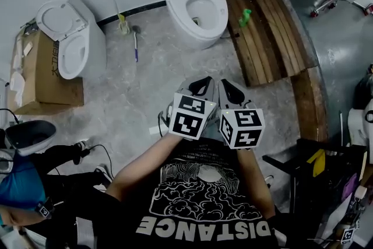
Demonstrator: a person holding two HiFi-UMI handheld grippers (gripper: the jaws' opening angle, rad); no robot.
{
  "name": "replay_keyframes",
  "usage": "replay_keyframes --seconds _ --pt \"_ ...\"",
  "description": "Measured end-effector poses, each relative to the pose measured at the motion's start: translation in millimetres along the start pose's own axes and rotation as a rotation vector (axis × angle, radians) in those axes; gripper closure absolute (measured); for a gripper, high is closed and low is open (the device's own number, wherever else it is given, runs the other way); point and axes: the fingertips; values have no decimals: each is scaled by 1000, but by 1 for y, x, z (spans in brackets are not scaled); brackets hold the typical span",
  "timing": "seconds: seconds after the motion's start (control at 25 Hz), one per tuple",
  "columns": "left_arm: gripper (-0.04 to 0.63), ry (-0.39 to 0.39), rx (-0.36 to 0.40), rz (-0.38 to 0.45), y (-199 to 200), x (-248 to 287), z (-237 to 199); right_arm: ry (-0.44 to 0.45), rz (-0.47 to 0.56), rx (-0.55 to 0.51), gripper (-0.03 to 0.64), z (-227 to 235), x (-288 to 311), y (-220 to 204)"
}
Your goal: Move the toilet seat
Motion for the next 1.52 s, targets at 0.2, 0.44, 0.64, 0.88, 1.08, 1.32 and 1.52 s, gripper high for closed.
replay_keyframes --seconds 0.2,0.44,0.64,0.88,1.08,1.32,1.52 --pt "584 21 -6 7 13 15 -8 13 3 2 597 14 15 7" --pt "583 52 -30 -3 31 50 -17 49 -15 -4 597 44 42 19" --pt "584 74 -47 -17 53 89 -17 81 -35 1 597 83 65 34" --pt "584 122 -83 -29 81 133 -27 120 -72 -8 597 127 97 52" --pt "583 171 -109 -35 104 165 -32 185 -98 -21 597 155 120 68" --pt "583 226 -140 -56 129 206 -36 274 -118 -31 597 191 145 87" --pt "583 260 -185 -91 137 237 -36 367 -132 1 597 215 163 93"
Point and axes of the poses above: the fingertips, and each gripper's own axes: x forward along the fingers, z to its right, y out of its top, and after that the axes turned 4 degrees about -z, right-handed
